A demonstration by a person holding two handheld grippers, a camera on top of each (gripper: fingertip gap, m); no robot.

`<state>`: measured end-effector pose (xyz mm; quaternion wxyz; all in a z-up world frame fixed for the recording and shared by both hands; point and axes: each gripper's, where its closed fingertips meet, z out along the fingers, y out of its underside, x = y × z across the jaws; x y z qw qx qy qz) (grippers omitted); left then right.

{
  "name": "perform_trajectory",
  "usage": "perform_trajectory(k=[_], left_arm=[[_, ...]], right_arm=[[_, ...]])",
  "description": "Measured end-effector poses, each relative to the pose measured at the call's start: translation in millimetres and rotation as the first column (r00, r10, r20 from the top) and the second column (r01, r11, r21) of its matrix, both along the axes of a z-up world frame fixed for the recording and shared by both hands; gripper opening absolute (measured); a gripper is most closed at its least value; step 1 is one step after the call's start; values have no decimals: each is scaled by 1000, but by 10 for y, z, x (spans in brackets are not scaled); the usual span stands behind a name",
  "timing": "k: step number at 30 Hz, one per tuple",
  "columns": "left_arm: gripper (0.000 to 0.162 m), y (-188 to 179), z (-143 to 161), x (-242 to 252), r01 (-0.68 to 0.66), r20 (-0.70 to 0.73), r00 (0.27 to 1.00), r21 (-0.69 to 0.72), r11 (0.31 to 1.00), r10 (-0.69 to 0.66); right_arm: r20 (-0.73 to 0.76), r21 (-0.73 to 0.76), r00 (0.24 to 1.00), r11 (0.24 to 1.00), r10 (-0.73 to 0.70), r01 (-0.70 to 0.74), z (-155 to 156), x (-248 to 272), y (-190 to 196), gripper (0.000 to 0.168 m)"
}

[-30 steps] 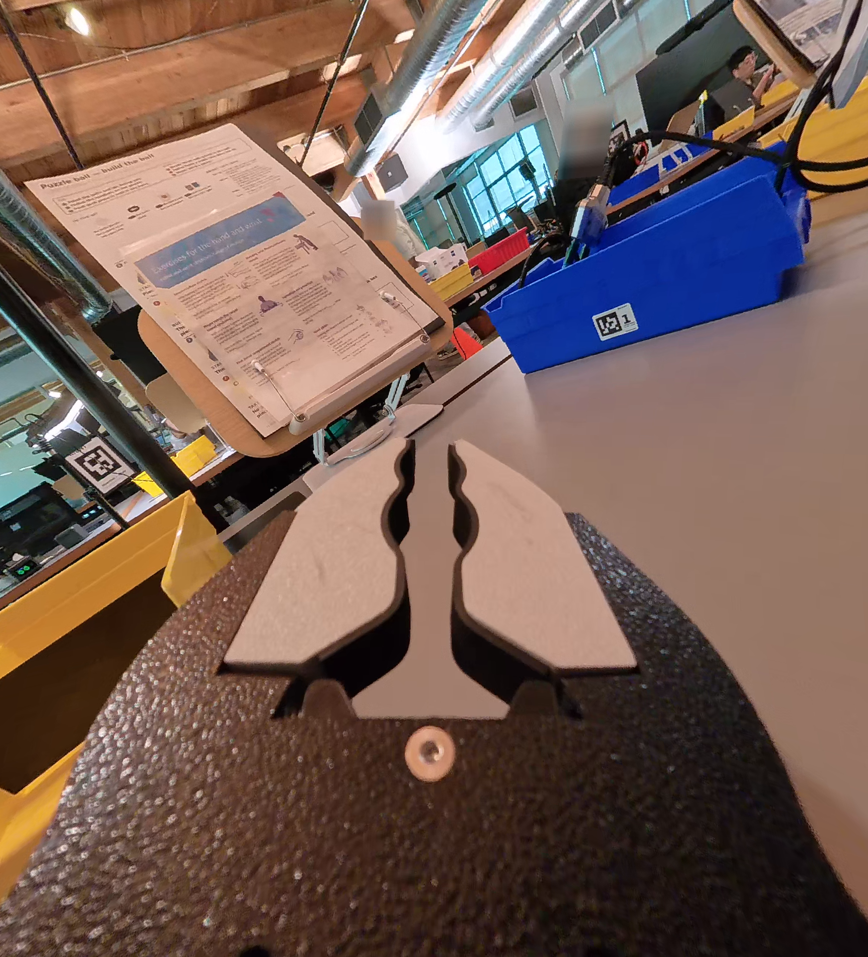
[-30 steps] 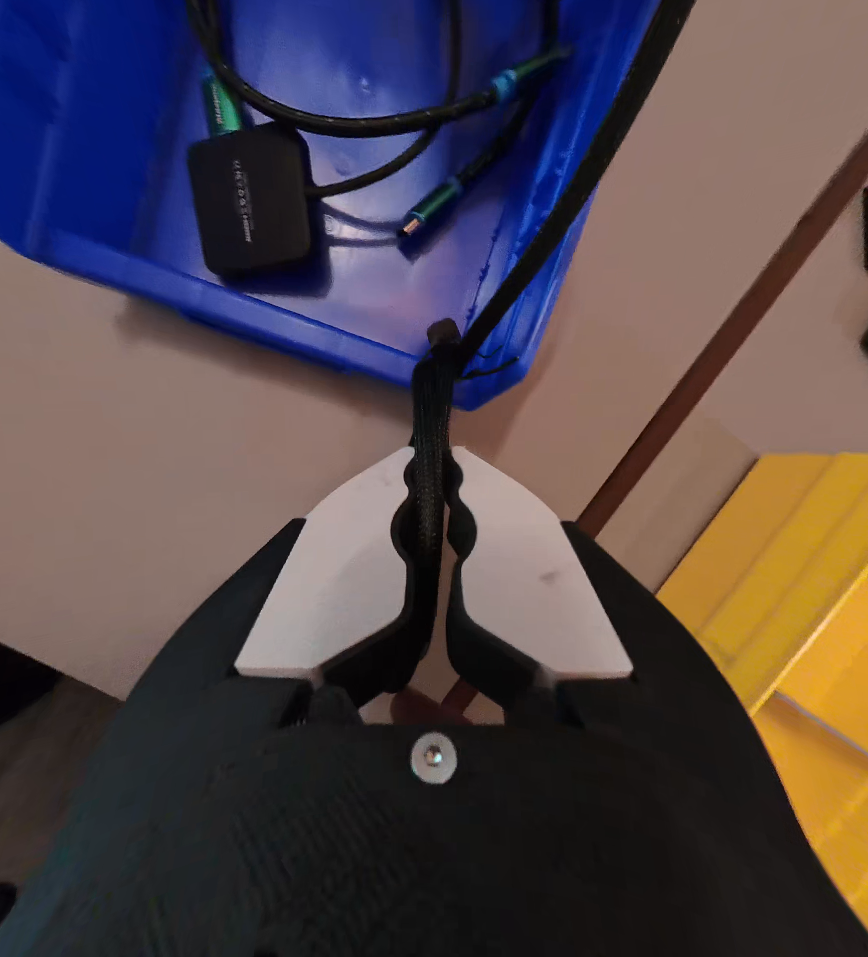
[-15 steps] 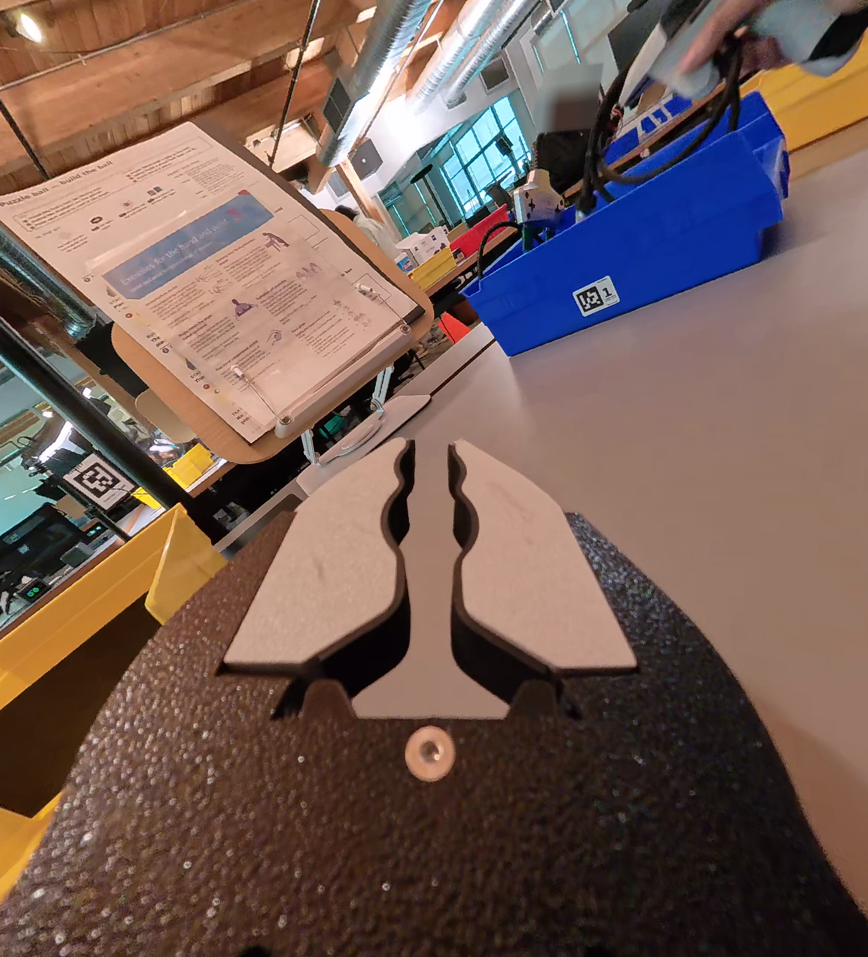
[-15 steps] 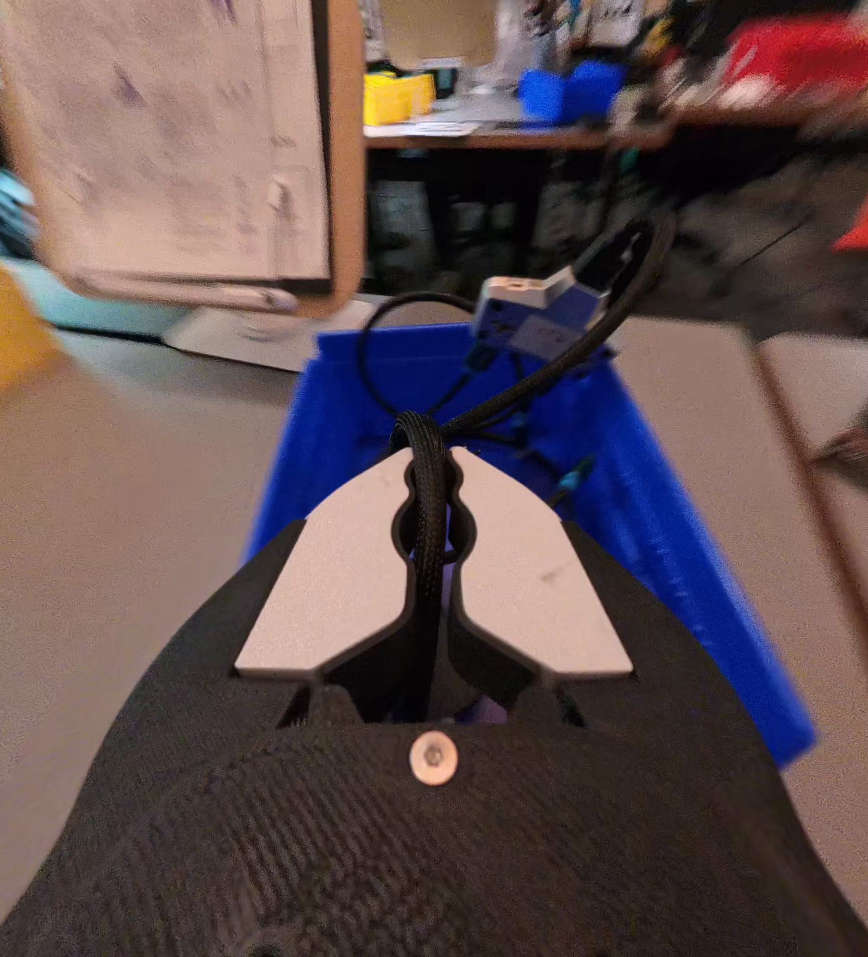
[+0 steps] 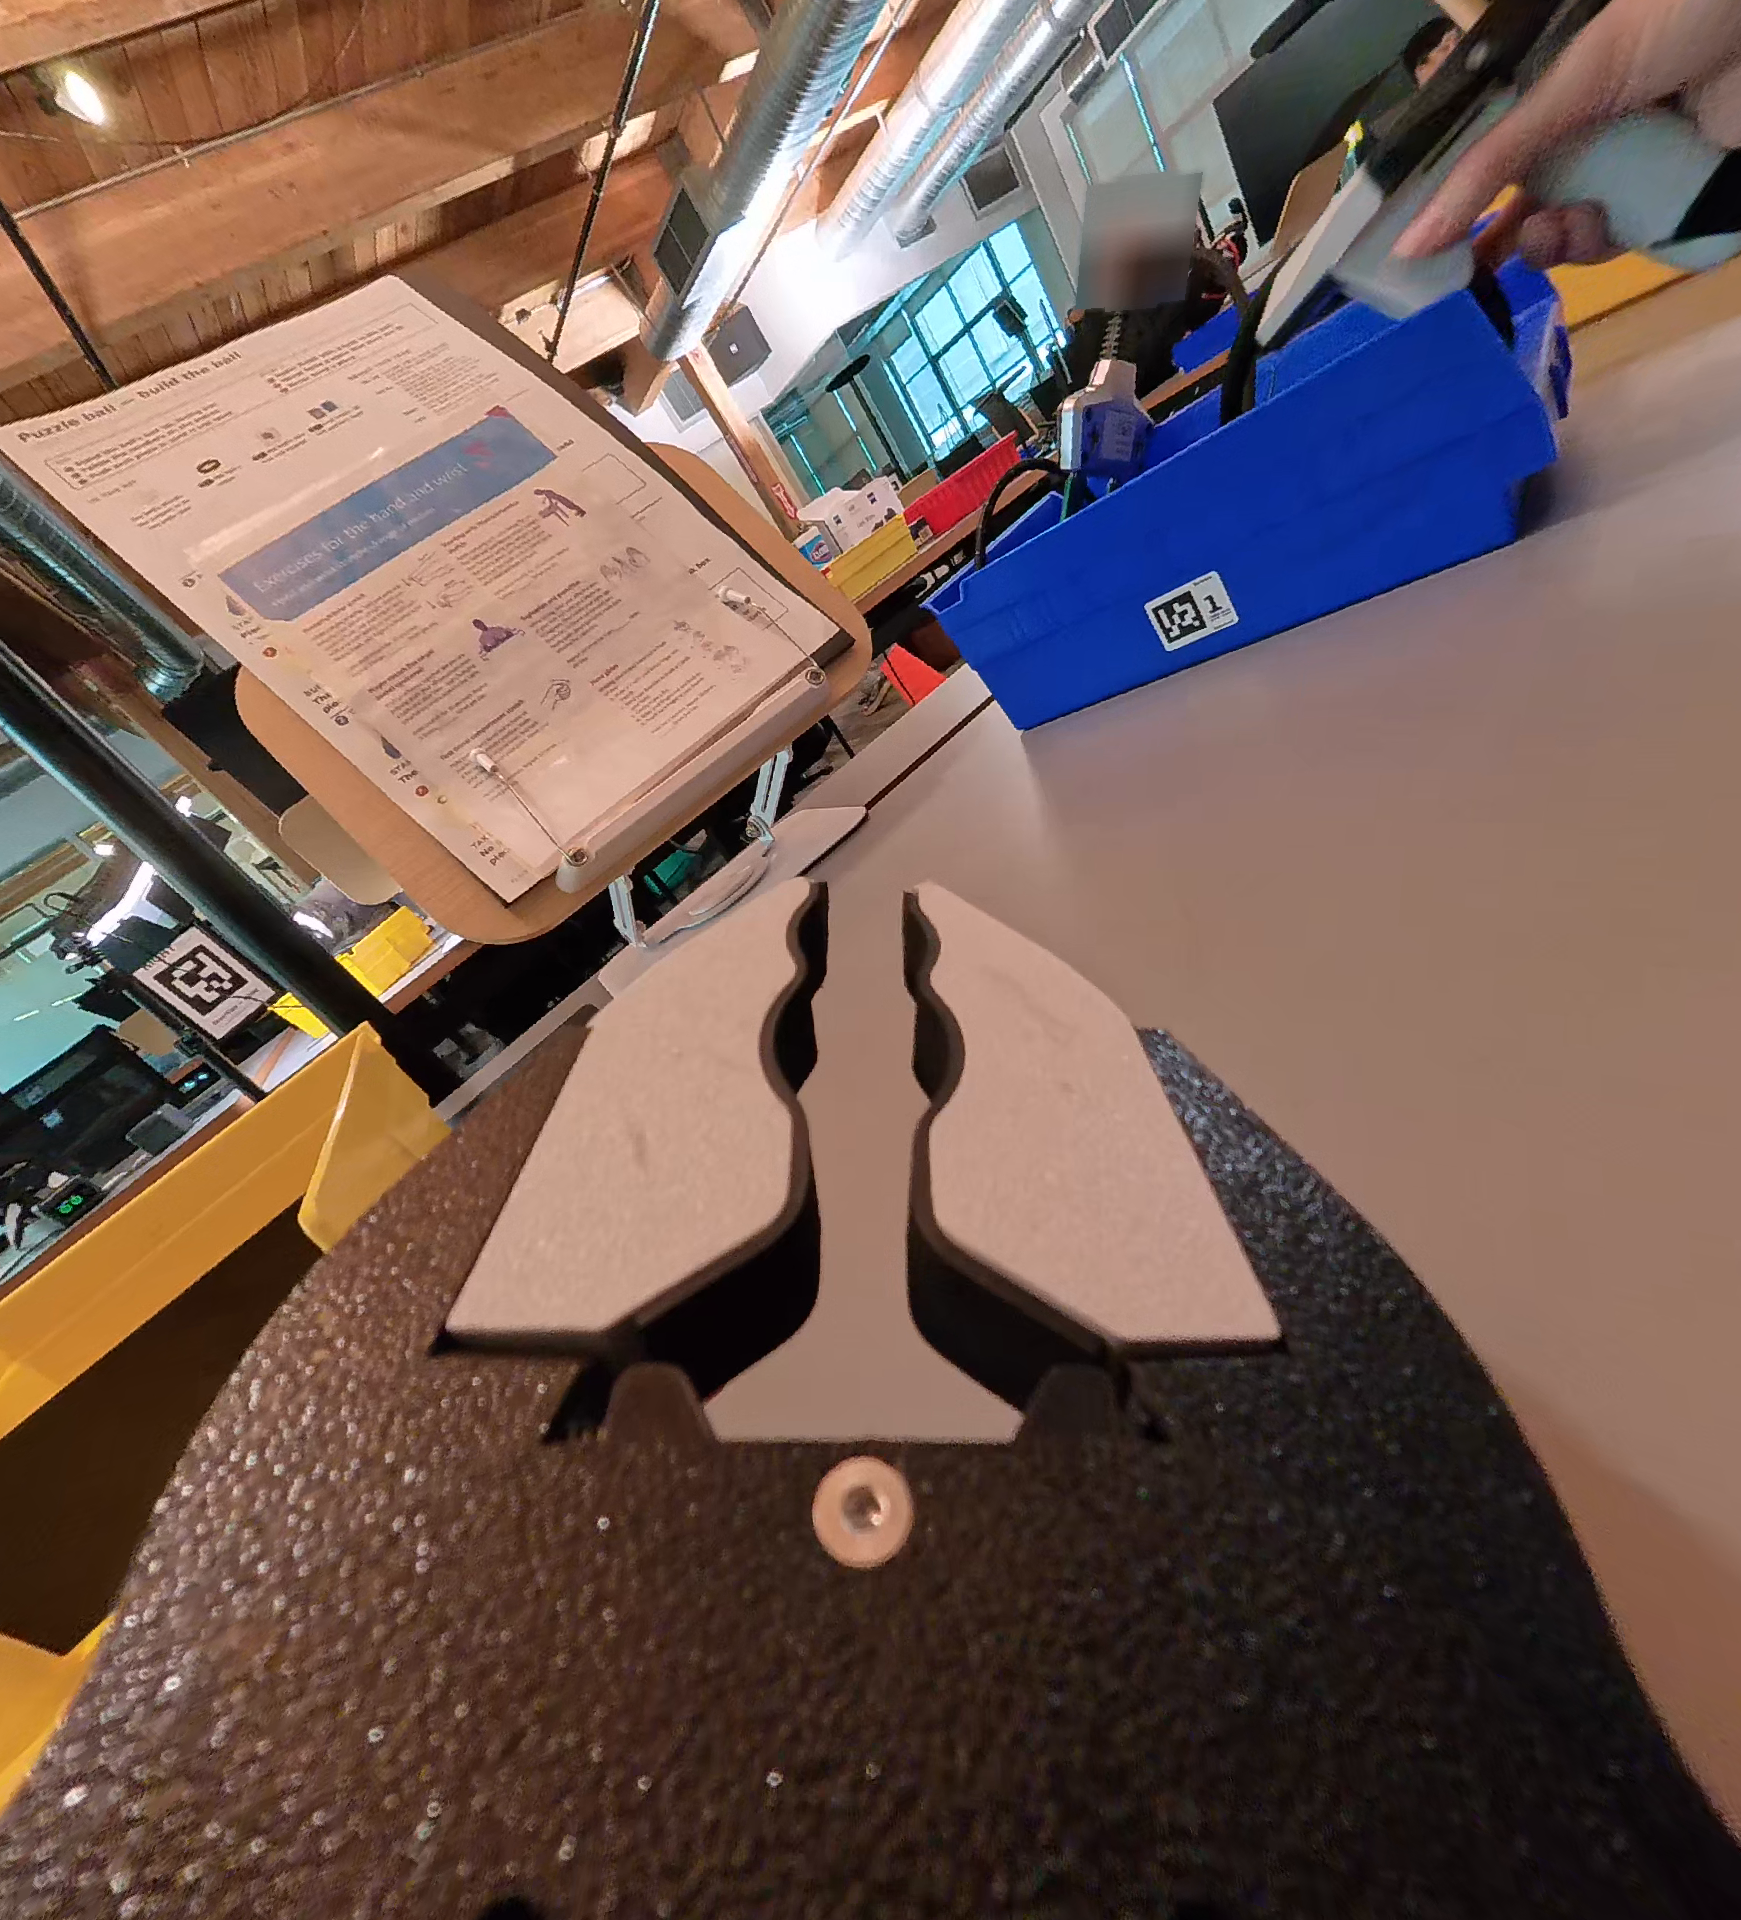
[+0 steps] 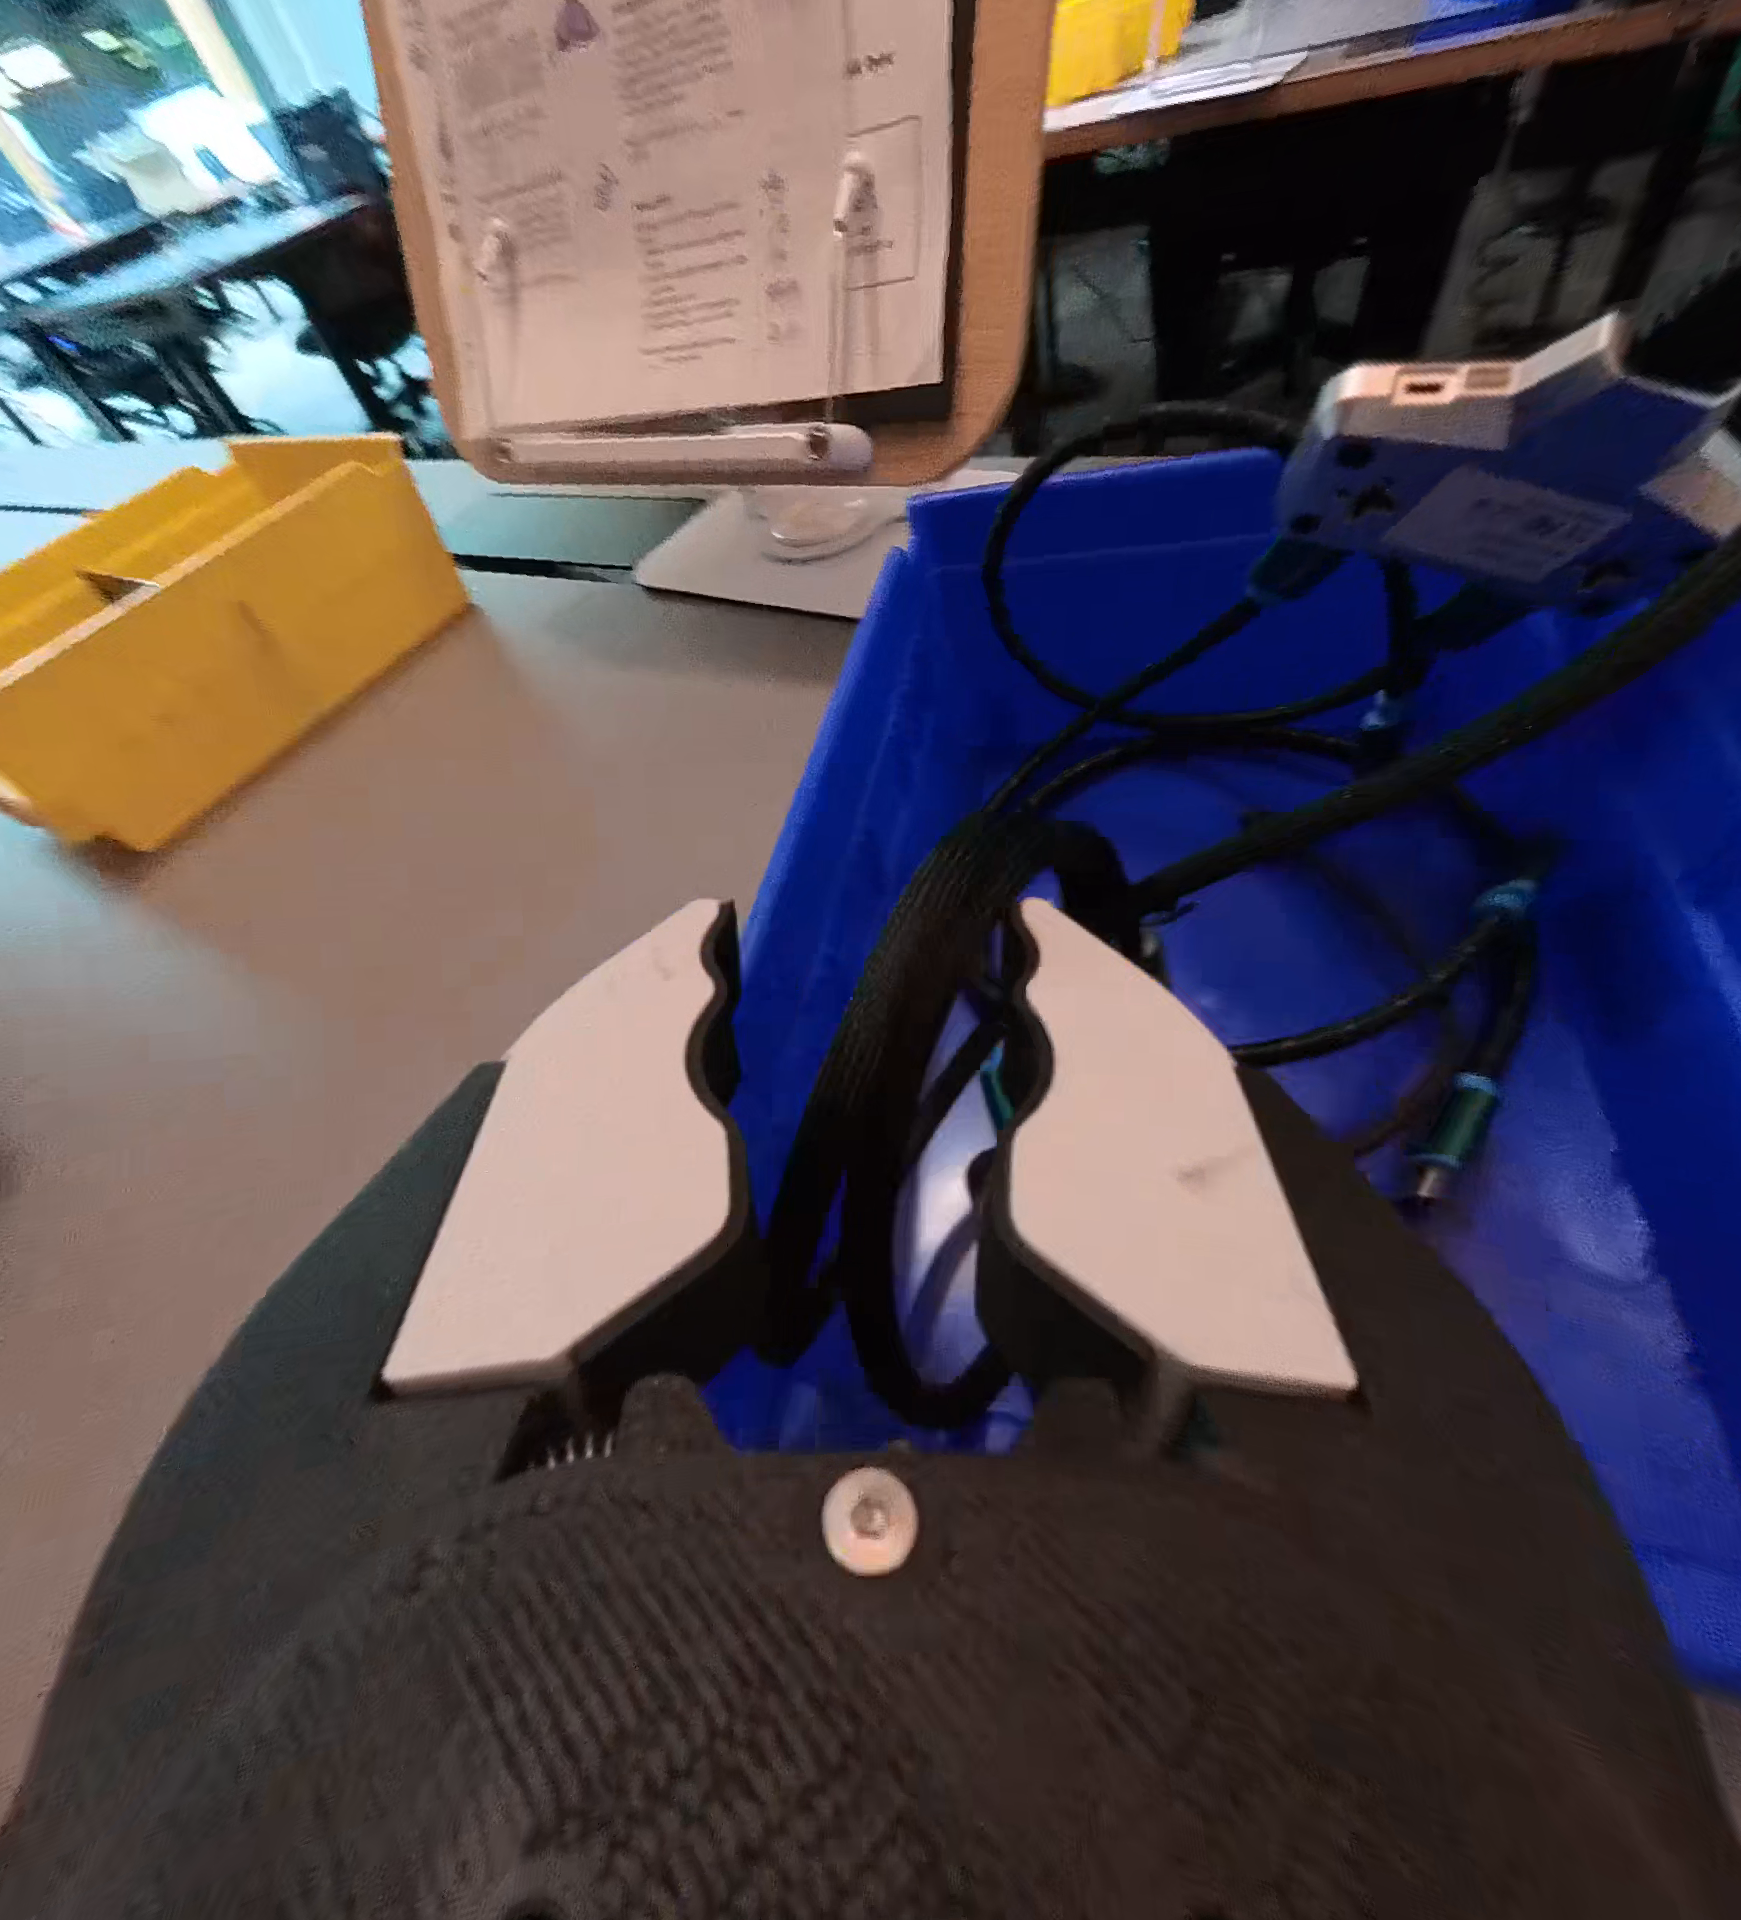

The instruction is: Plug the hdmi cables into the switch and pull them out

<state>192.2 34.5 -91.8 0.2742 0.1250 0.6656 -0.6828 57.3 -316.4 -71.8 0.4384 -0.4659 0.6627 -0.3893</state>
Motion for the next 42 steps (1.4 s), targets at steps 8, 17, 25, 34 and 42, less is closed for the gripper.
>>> perform_trajectory(k=[8, 17, 25, 34, 42], left_arm=[[17, 27, 37, 32, -20, -8, 1000, -30, 999, 20], [26, -387, -34, 31, -105, -239, 962, 120, 987, 132], [88, -1875, 295, -640, 38, -535, 834, 300, 953, 135], [99, -3257, 57, -1253, 39, -681, 696, 351, 936, 227], [41, -3534, -84, -1032, -51, -587, 732, 458, 887, 346]], right_arm=[[104, -68, 993, 996, 61, -54, 151, -373, 324, 81], [304, -110, 936, 969, -179, 221, 192, -950, 225, 98], [336, -116, 887, 920, -318, 374, 187, -1160, -106, 104], [354, -112, 845, 878, -402, 465, 219, -1426, -302, 88], [361, -82, 863, 909, -355, 408, 193, -1306, -250, 80]])
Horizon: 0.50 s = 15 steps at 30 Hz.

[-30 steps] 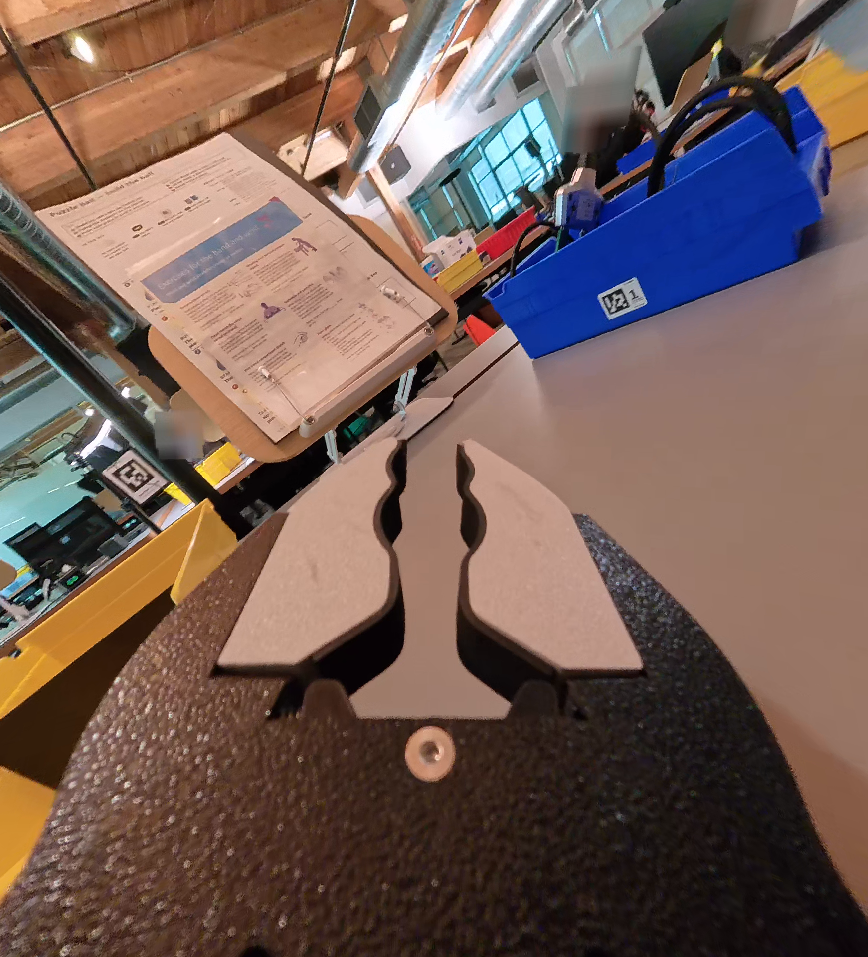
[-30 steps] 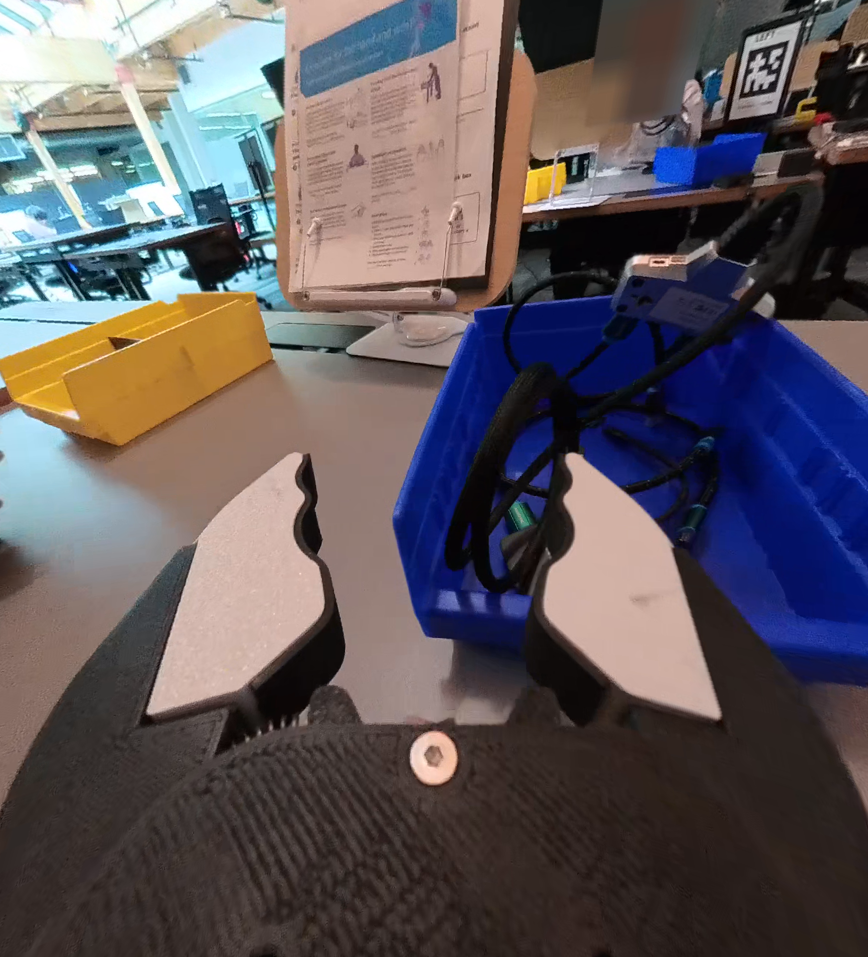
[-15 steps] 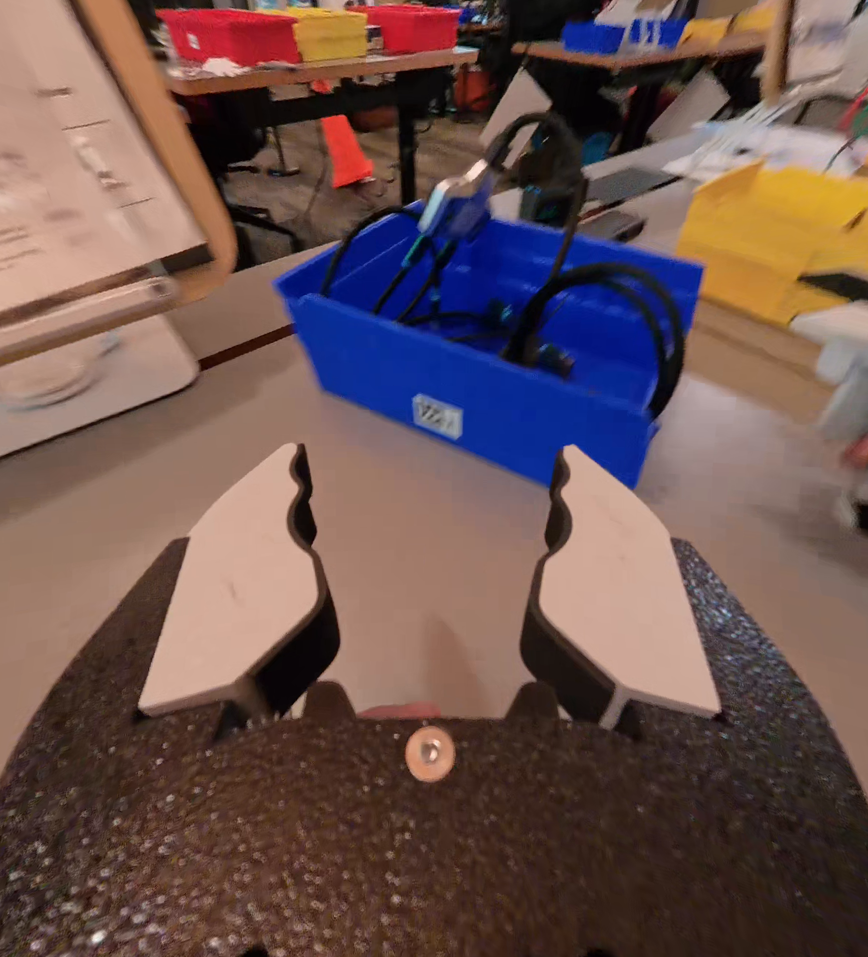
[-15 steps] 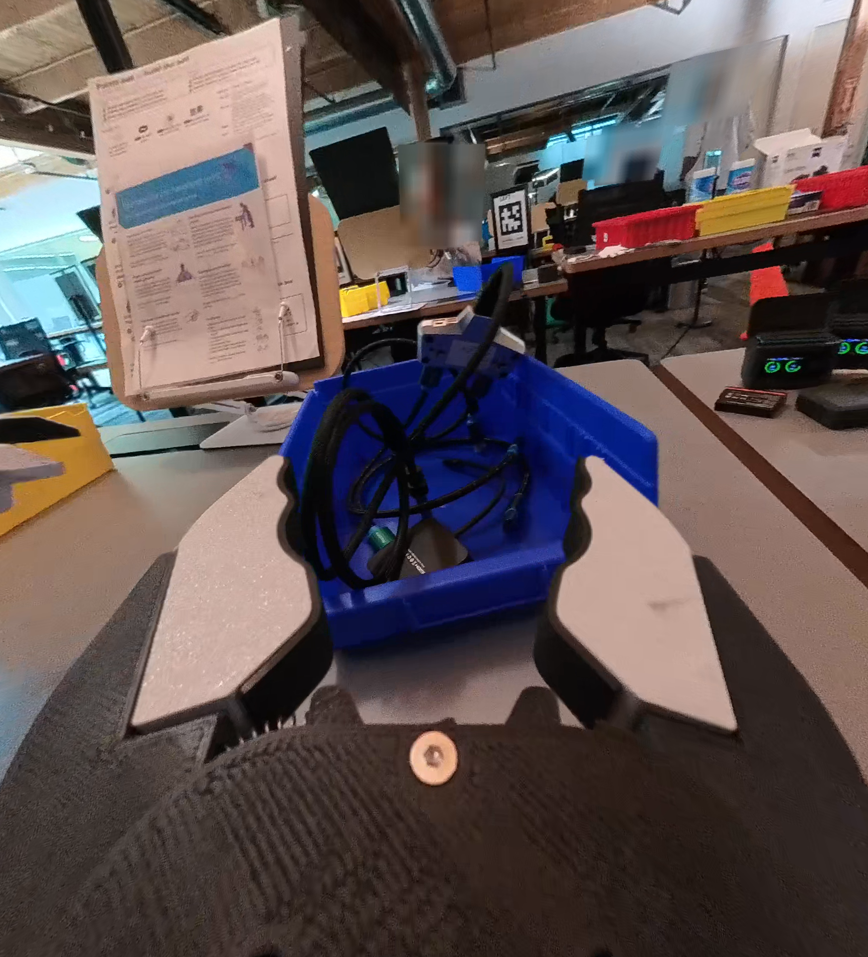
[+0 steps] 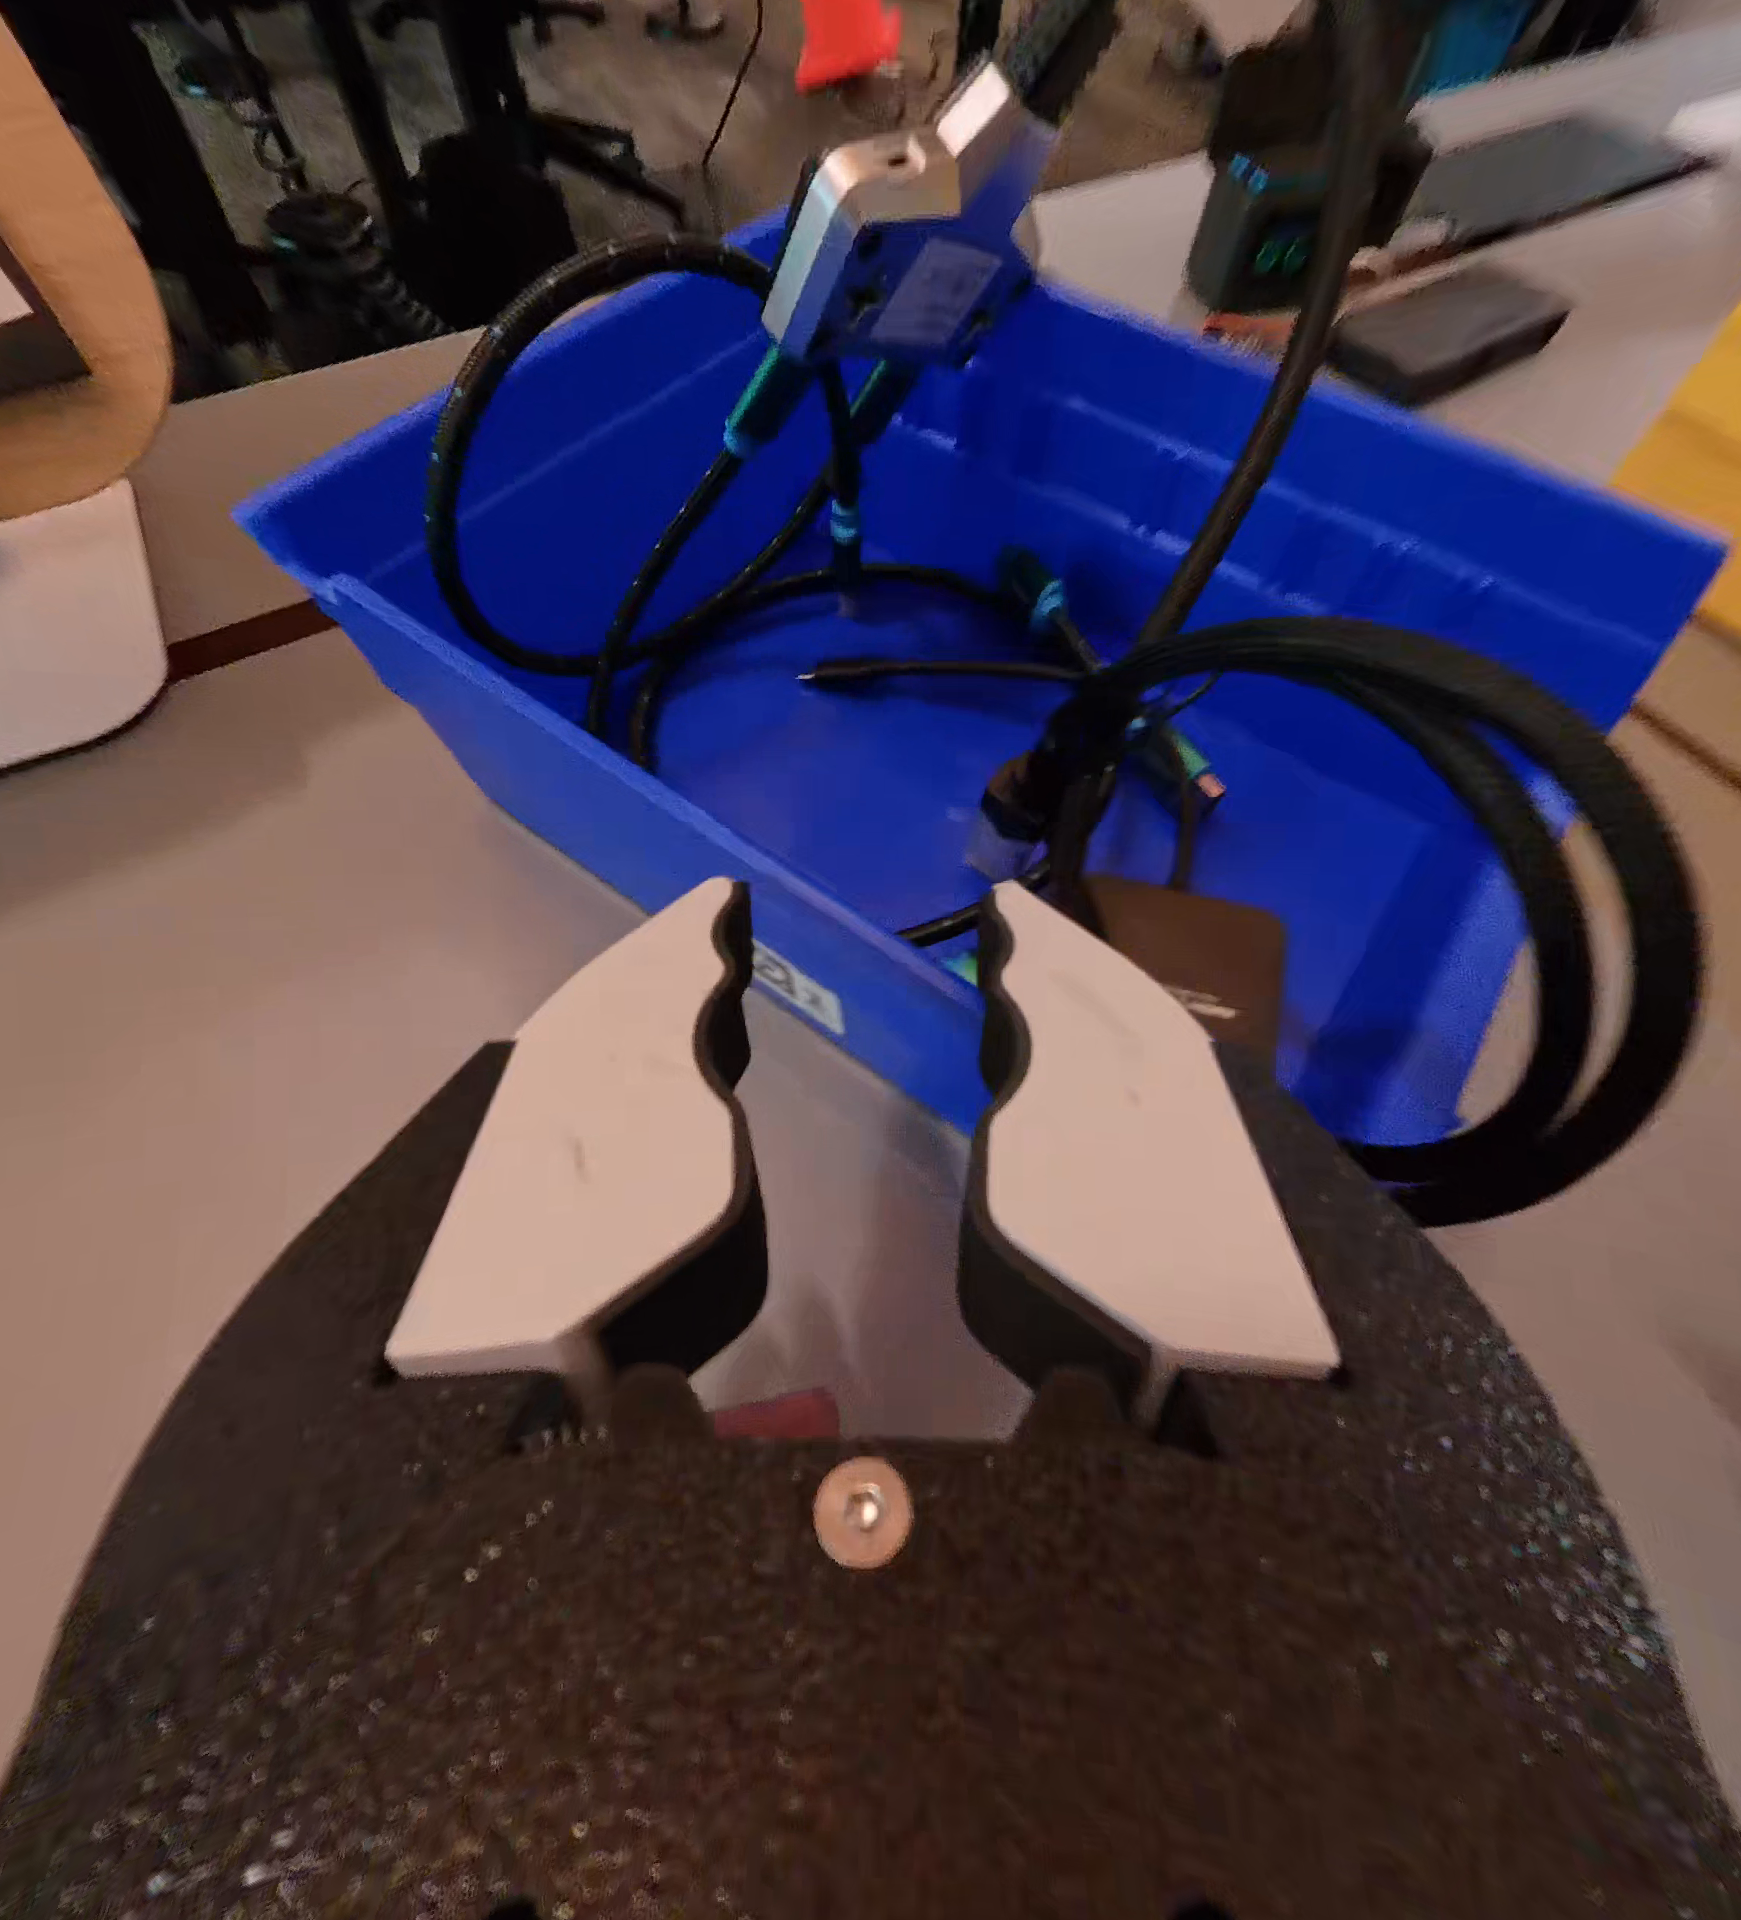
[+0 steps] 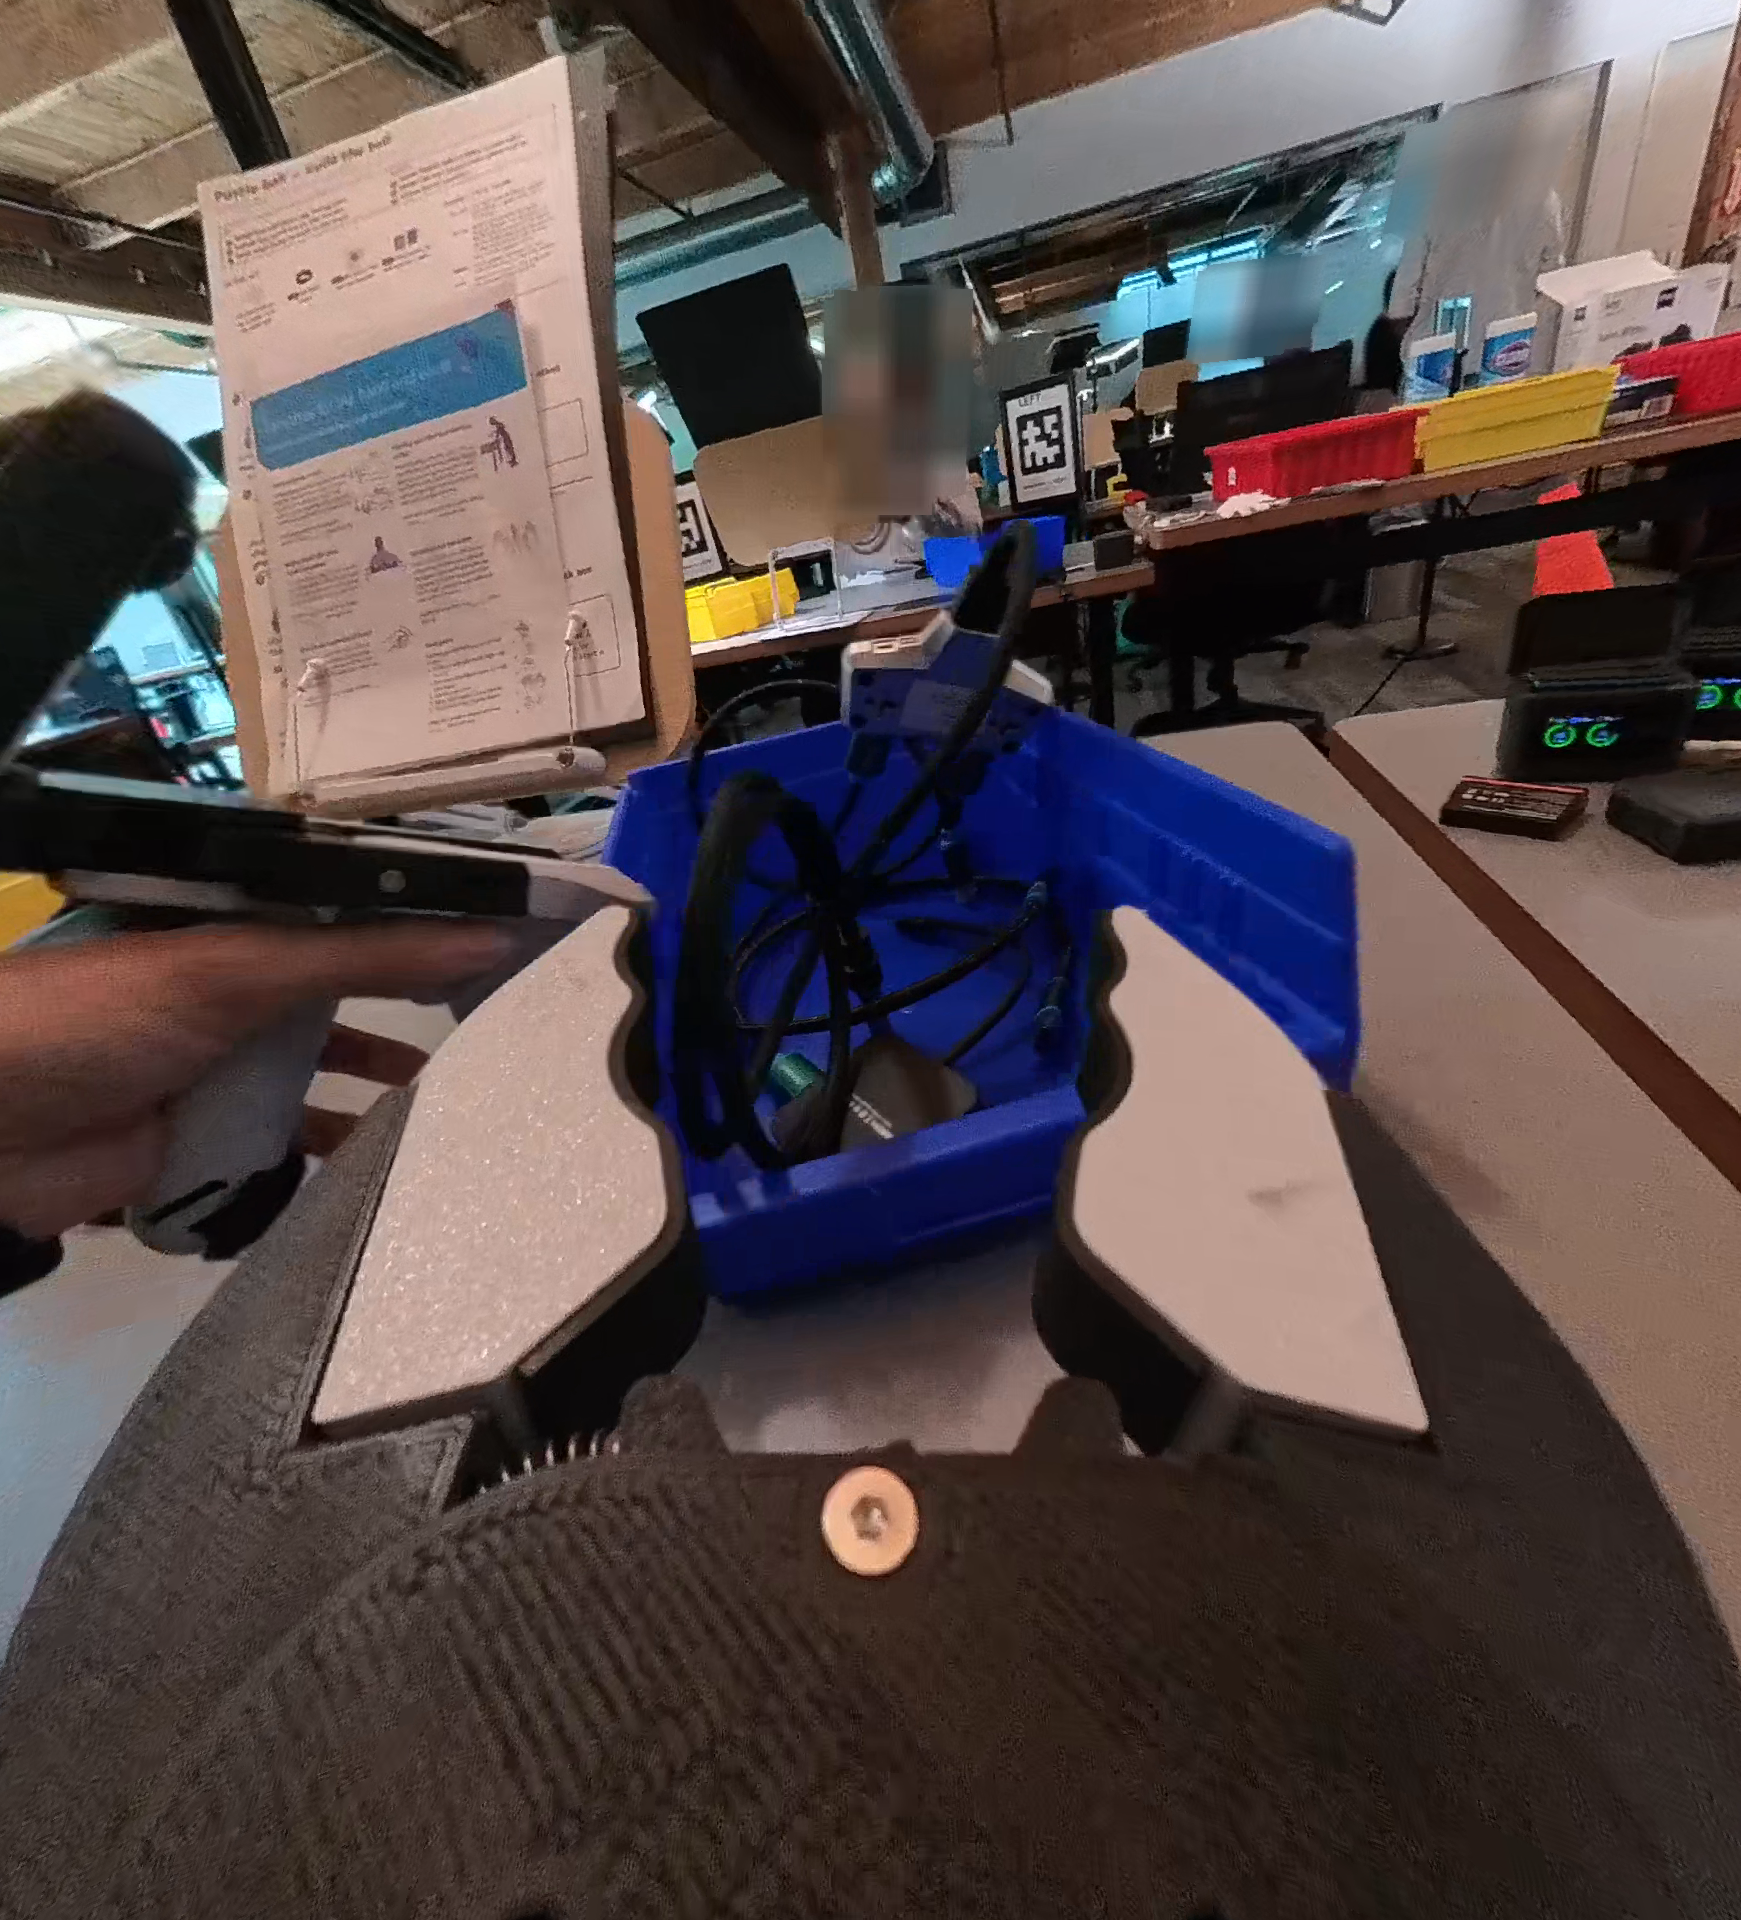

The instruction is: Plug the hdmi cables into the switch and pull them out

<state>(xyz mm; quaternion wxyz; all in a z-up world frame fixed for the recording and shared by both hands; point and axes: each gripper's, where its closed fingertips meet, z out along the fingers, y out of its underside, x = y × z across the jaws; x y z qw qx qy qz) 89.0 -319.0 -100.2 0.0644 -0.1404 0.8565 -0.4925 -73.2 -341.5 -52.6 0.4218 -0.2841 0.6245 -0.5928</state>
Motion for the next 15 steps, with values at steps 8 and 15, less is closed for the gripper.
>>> perform_trajectory(k=[8, 15], left_arm=[[64, -126, -71, -15, -36, -250, 967, 63, 997, 51], [68, -236, 1, -121, -88, -341, 935, 44, 995, 98]], right_arm=[[-45, -74, 999, 997, -20, 17, 124, 64, 104, 80], [-71, -83, 997, 996, 18, -24, 115, 154, 187, 77]])
